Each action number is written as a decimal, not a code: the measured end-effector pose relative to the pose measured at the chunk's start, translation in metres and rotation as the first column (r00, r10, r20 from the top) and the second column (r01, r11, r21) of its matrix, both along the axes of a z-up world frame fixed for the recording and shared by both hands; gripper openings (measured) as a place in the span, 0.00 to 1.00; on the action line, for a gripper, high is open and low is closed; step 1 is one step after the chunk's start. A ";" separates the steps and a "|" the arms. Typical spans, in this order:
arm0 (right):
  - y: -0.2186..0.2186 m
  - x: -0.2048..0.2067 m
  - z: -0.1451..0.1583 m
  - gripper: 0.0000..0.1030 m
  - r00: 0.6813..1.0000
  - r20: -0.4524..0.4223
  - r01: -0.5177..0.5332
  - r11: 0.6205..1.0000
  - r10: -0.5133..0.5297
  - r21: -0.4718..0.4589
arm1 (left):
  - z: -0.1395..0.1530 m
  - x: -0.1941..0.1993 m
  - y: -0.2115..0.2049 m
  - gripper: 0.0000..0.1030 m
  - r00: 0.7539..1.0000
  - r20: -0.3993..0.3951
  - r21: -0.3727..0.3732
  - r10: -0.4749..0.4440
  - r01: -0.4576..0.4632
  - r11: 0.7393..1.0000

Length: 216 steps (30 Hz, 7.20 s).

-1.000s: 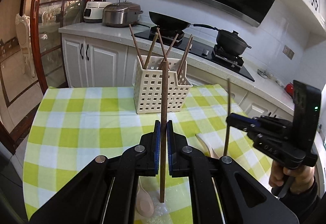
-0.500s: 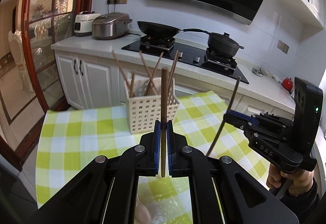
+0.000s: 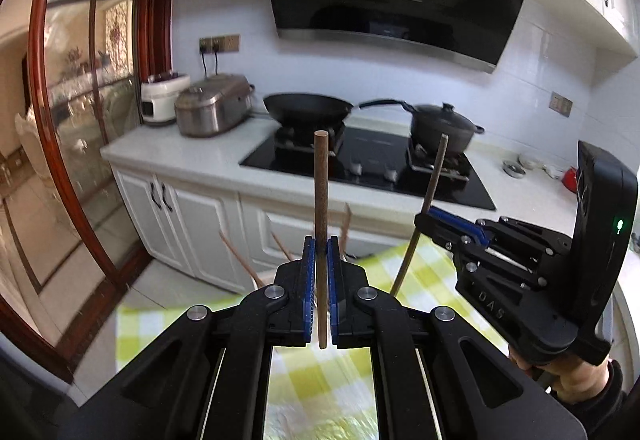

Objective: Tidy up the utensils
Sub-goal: 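Raise both held chopsticks upright and carry them over the white basket, then lower the chopsticks into the basket and open both tools, then move both tools back to the white spoons on the table, then close the left tool on the handle of a white spoon, then close the right tool on the other white spoon's handle while the left tool holds its spoon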

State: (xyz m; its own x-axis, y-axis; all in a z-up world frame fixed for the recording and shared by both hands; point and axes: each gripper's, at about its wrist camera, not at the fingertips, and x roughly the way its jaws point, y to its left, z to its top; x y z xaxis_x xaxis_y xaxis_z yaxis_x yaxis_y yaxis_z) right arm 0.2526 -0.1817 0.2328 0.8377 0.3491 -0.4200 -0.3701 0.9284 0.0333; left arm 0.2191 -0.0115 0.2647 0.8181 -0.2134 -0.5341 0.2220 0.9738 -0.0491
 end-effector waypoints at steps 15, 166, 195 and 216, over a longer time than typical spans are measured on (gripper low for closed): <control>0.014 0.072 -0.031 0.06 0.998 -0.066 0.011 1.000 -0.011 -0.002 | -0.031 0.081 0.019 0.05 0.994 -0.054 0.023 0.090 -0.089 0.996; -0.071 -0.112 -0.275 0.69 0.932 -0.362 -0.035 0.998 0.012 -0.059 | -0.333 -0.066 0.068 0.09 0.890 -0.455 -0.314 -0.026 -0.133 0.940; -0.023 -0.041 -0.297 0.18 0.886 -0.463 -0.055 0.991 -0.008 -0.122 | -0.315 -0.070 0.032 0.07 0.933 -0.348 -0.068 0.095 -0.126 0.990; -0.031 -0.049 -0.281 0.14 0.908 -0.420 -0.057 0.994 0.014 -0.090 | -0.325 -0.070 0.028 0.12 0.906 -0.414 0.011 0.087 -0.091 0.996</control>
State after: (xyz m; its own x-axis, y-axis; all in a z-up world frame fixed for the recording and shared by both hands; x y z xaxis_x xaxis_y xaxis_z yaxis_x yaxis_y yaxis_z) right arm 0.2040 -0.2126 -0.0479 0.5657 0.3148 -0.7622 -0.3751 0.9214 0.1022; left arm 0.1489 0.0165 -0.0601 0.5395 -0.1559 -0.8275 0.0926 0.9877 -0.1257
